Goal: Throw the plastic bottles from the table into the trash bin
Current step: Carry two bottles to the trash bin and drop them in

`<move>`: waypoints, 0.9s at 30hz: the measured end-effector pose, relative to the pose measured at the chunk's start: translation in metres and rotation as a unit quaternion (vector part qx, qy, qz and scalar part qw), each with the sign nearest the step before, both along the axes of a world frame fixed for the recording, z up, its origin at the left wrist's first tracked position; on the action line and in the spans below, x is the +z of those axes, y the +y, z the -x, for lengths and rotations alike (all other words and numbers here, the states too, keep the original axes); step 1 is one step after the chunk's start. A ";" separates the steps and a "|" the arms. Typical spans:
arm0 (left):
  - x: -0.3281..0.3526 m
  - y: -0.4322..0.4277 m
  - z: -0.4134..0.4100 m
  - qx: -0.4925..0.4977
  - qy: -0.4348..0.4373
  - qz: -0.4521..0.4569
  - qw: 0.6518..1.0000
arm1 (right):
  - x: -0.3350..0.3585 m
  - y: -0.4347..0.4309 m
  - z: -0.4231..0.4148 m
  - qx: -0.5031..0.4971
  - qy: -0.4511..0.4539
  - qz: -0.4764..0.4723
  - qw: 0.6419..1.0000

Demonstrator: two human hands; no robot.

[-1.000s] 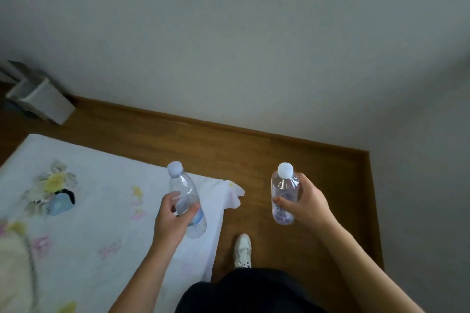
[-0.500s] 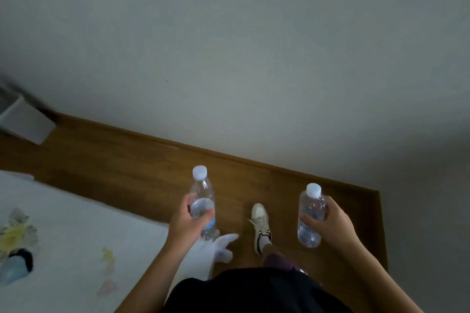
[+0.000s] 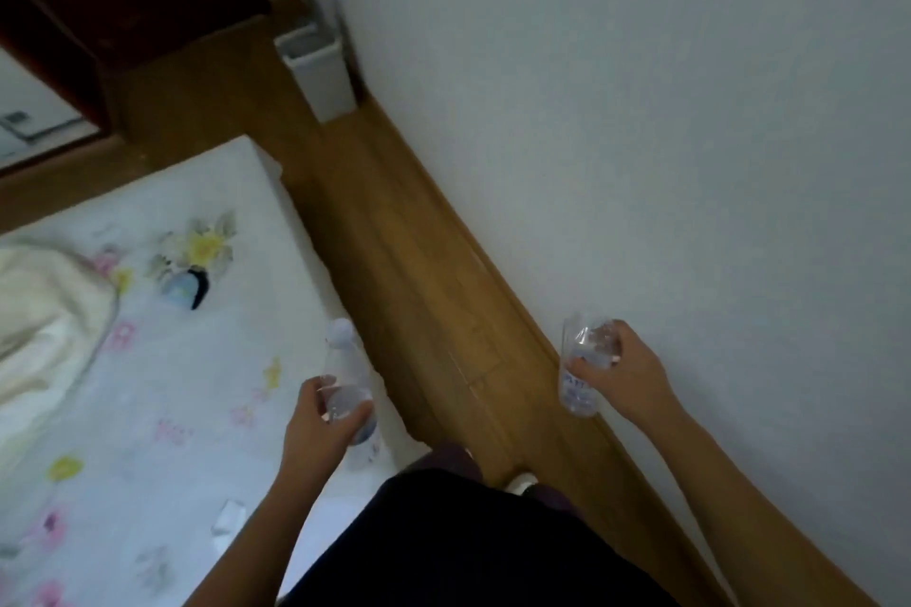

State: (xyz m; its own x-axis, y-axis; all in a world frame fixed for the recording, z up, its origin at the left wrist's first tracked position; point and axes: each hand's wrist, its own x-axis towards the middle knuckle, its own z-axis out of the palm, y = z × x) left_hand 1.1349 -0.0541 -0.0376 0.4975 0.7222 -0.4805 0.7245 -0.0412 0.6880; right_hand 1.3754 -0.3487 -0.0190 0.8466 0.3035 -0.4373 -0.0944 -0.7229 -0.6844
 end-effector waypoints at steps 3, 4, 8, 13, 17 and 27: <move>0.000 0.018 0.013 0.107 0.003 -0.014 0.994 | 0.005 0.074 -0.040 0.087 -0.005 -0.030 0.996; -0.002 0.024 0.017 0.137 0.003 -0.021 0.990 | 0.005 0.097 -0.048 0.116 -0.005 -0.037 0.993; -0.014 0.056 0.020 0.217 0.003 -0.024 0.976 | 0.004 0.179 -0.070 0.189 0.007 -0.043 0.981; -0.023 0.114 -0.019 0.234 -0.010 0.005 0.972 | -0.001 0.241 -0.099 0.212 -0.003 -0.028 0.977; -0.020 0.170 -0.064 0.204 -0.032 0.017 0.978 | -0.001 0.274 -0.130 0.210 -0.027 -0.009 0.977; -0.002 0.289 -0.155 0.182 -0.063 -0.013 0.981 | -0.021 0.359 -0.208 0.185 0.000 0.027 0.982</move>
